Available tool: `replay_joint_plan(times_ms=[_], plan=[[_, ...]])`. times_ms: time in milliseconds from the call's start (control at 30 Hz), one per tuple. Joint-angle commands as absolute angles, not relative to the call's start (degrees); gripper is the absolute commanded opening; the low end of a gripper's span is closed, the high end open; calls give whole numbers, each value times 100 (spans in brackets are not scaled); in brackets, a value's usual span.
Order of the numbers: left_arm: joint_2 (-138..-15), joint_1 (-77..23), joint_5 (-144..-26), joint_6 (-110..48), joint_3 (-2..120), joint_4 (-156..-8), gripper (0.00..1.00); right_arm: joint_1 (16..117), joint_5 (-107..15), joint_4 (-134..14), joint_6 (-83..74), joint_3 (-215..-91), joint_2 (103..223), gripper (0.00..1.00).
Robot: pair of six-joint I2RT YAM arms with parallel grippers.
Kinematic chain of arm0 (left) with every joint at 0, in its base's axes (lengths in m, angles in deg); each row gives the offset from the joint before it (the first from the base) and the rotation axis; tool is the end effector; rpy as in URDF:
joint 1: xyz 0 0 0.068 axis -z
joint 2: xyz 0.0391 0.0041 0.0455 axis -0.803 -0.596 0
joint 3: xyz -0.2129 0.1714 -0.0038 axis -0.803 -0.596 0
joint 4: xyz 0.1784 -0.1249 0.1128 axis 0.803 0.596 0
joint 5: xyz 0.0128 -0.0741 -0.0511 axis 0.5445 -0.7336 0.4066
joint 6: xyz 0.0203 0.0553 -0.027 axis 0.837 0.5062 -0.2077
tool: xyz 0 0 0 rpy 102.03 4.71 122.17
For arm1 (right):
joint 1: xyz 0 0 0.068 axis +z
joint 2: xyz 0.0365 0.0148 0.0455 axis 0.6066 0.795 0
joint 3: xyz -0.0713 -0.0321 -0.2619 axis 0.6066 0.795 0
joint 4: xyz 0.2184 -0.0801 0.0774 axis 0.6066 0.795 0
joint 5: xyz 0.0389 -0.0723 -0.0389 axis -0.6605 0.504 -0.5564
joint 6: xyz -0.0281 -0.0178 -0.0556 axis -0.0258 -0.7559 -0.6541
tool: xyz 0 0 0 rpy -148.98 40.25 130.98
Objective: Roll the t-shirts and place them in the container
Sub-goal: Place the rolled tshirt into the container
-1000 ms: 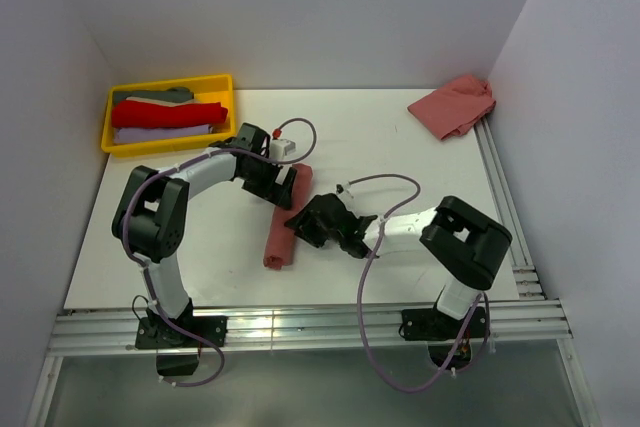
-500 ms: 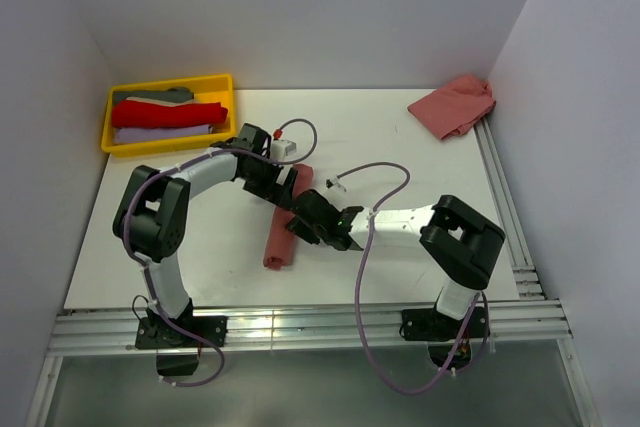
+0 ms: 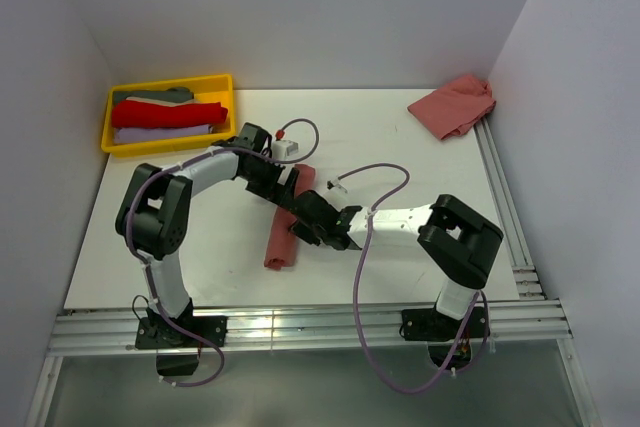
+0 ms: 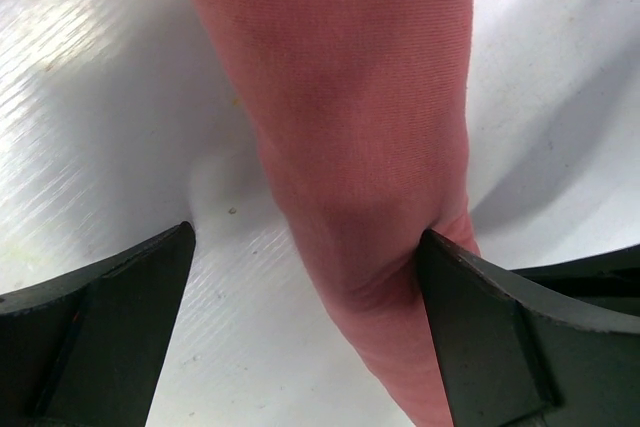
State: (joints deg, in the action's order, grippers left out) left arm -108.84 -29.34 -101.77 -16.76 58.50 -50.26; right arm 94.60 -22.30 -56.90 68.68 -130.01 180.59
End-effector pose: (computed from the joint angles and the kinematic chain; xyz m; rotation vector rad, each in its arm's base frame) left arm 0.3283 -0.1701 0.1685 0.7626 2.6234 -0.6983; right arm 0.1953 0.2784 0.1587 0.6271 2.4662 0.7359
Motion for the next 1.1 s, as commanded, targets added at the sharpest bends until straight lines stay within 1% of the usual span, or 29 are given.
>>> replay_joint_plan(times_ms=[0,267,433,500,600,633,700,733,767,800,833,867,900,933,967,1067], plan=[[-11096,-2942,-10542,-1447,5982,-4780,99,9474,-2120,-5061,6814,-12951,18360,13],[-11500,-2942,-11227,-1377,6140,-4649,99,9483,-2128,-5008,6849,-12924,18369,11],[-11632,-2942,-11404,-1420,6131,-4640,99,9483,-2146,-5043,6885,-12845,18369,10],[-11676,-2942,-11430,-1420,6131,-4605,98,9483,-2172,-5043,6876,-12845,18395,10],[-11799,-2951,-11527,-1412,6131,-4552,88,9483,-2190,-5043,6893,-12836,18430,9],[-11851,-2942,-11527,-1412,6131,-4543,81,9474,-2190,-5052,6902,-12828,18431,9],[-11913,-2942,-11527,-1403,6157,-4508,71,9483,-2199,-5078,6920,-12784,18431,9],[-11992,-2942,-11536,-1386,6175,-4499,62,9483,-2199,-5078,6920,-12766,18439,9],[-12027,-2942,-11510,-1411,6210,-4491,56,9483,-2199,-5096,6928,-12749,18431,9],[-12071,-2942,-11492,-1412,6245,-4490,49,9474,-2199,-5105,6911,-12740,18431,9],[-12159,-2942,-11475,-1394,6289,-4473,32,9474,-2190,-5114,6902,-12740,18422,10],[-12203,-2942,-11405,-1403,6376,-4473,24,9465,-2164,-5105,6876,-12748,18404,14],[-12247,-2942,-11343,-1429,6412,-4490,8,9474,-2137,-5096,6841,-12801,18369,20],[-12265,-2951,-11308,-1429,6482,-4551,0,9474,-2111,-5079,6762,-12819,18334,25],[-12256,-2960,-11255,-1421,6517,-4595,0,9474,-2085,-5026,6709,-12862,18299,37],[-12186,-2977,-10904,-1359,6754,-4727,0,9500,-1971,-4886,6525,-12968,18027,53]])
